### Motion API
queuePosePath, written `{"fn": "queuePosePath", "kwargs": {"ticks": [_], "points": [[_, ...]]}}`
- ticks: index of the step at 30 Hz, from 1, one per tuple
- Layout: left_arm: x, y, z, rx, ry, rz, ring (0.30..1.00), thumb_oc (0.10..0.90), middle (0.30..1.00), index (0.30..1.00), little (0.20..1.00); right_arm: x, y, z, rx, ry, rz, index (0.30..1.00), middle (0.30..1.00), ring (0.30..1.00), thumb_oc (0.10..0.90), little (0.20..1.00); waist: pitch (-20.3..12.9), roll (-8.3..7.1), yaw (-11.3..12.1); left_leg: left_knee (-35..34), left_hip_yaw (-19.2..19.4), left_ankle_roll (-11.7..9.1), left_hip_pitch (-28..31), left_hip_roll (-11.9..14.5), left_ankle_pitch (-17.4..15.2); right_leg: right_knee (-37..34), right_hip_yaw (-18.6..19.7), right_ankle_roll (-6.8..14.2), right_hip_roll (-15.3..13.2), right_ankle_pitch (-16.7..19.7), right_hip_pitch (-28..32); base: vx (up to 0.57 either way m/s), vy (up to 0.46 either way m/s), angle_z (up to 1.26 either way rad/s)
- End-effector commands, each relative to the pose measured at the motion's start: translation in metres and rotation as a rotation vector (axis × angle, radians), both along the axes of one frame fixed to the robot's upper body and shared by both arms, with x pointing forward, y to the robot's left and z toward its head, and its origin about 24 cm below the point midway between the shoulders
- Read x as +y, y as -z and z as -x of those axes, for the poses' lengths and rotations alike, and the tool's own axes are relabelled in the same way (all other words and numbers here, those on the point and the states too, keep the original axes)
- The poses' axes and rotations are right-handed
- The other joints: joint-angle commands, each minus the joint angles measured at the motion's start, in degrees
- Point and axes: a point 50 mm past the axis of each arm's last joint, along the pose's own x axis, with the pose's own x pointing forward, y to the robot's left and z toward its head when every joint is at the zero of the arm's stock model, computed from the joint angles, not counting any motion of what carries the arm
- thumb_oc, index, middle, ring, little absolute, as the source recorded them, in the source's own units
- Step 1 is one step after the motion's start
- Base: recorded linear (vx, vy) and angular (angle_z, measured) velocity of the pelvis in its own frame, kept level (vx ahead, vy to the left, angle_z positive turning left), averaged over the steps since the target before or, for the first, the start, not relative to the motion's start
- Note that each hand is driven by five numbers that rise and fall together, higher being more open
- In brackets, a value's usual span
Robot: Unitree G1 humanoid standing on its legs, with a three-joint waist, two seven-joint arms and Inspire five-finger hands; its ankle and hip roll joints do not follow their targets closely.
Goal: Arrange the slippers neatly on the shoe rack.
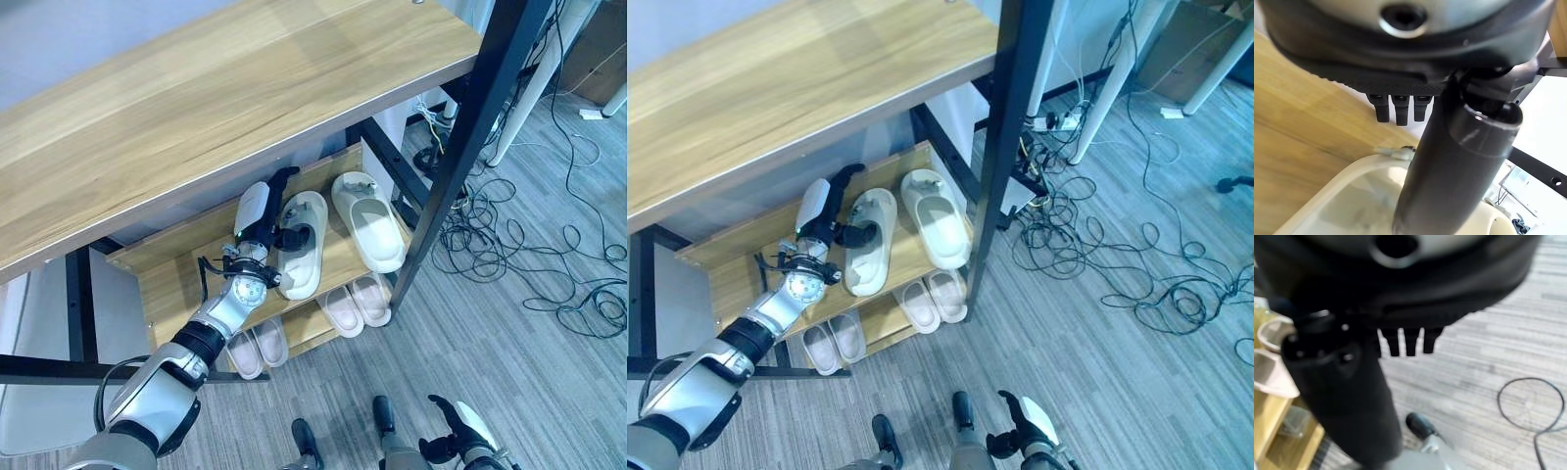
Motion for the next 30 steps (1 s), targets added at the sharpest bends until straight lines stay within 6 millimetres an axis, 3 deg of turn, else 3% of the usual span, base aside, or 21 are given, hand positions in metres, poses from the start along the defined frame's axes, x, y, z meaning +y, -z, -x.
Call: {"fn": "queuePosePath", "kwargs": {"ticks": [1,16,30], "points": [[-0.006,-0.030,-0.006,-0.138,0.010,0.056,0.900,0.800,0.900,0.900,0.900,0.013,0.006,0.017,0.002,0.000,-0.042,0.900,0.900,0.900,0.800,0.900,-4.94,-1.25,2.33,0.11,-1.40,-1.34,-3.94,-2.41,1.04,1.58,-6.26,6.32,-3.42,-1.63,-4.38,0.00,0.000,0.00],[-0.003,-0.032,0.011,-0.142,0.082,0.281,0.900,0.800,0.900,0.900,0.900,0.014,0.008,0.019,0.024,0.014,-0.044,0.900,0.900,0.900,0.800,0.900,-4.98,-2.13,3.77,0.11,-2.52,-1.52,-2.74,-2.21,1.03,1.10,-8.04,5.98,-3.41,-2.05,-2.10,0.00,-0.004,0.06],[0.014,-0.002,0.035,0.004,0.129,0.617,0.900,0.800,0.900,0.900,0.900,0.015,0.009,0.015,0.047,0.008,-0.042,0.900,0.900,0.900,0.800,0.900,-5.05,-3.25,4.71,0.11,-3.09,-1.48,-1.03,-2.21,0.70,0.90,-9.18,5.66,-3.47,-2.23,0.11,0.00,0.001,0.03]]}}
